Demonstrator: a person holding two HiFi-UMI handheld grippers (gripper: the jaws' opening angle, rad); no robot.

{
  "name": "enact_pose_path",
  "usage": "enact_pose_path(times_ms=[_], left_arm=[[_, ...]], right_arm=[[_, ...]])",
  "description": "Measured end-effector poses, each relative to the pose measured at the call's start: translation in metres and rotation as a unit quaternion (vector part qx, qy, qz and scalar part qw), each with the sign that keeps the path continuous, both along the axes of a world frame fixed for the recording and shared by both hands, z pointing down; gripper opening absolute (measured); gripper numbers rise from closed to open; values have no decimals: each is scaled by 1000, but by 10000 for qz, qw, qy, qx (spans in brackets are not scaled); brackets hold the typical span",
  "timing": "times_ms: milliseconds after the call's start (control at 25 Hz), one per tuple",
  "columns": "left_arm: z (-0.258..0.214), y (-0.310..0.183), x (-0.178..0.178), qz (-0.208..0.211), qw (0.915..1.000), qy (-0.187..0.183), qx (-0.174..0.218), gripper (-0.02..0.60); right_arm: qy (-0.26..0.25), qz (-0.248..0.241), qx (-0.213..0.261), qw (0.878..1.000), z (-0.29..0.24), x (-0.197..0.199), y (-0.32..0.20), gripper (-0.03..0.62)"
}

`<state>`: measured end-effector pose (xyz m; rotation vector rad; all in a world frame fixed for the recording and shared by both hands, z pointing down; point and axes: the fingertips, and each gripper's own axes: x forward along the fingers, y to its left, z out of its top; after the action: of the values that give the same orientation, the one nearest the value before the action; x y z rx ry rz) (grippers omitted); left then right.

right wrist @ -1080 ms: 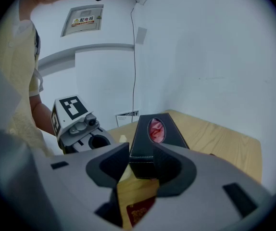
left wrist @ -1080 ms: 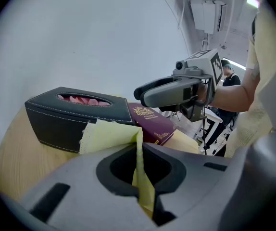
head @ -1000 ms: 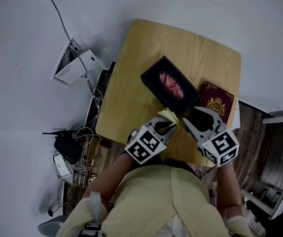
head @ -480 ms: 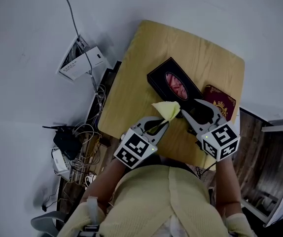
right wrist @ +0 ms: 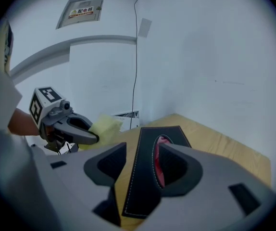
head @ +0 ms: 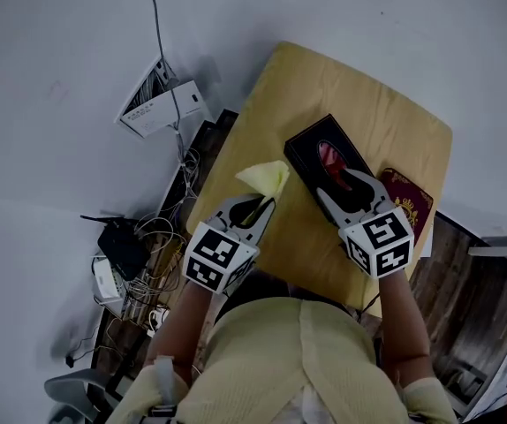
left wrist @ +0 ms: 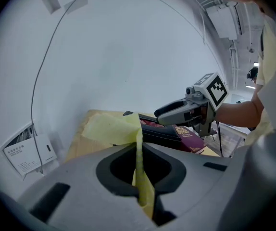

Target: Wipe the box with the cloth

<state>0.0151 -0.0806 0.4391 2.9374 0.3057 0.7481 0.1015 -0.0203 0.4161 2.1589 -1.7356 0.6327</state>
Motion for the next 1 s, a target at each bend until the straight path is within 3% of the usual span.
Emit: enact_pose_path(times_ms=[560,800,1000], left_arm=[[5,-45,31,154,9999,-27,62,29],[10,-55,46,264,9996,-41,18,29],[16,-61,50,285,9996,-85,-19,29]], right_arm=[[277,97,-1255,9917,36,4,-31,215],[878,16,-2038,9751,49,6,-32,213],[867,-15,-2103,9738,51,6,-31,213]])
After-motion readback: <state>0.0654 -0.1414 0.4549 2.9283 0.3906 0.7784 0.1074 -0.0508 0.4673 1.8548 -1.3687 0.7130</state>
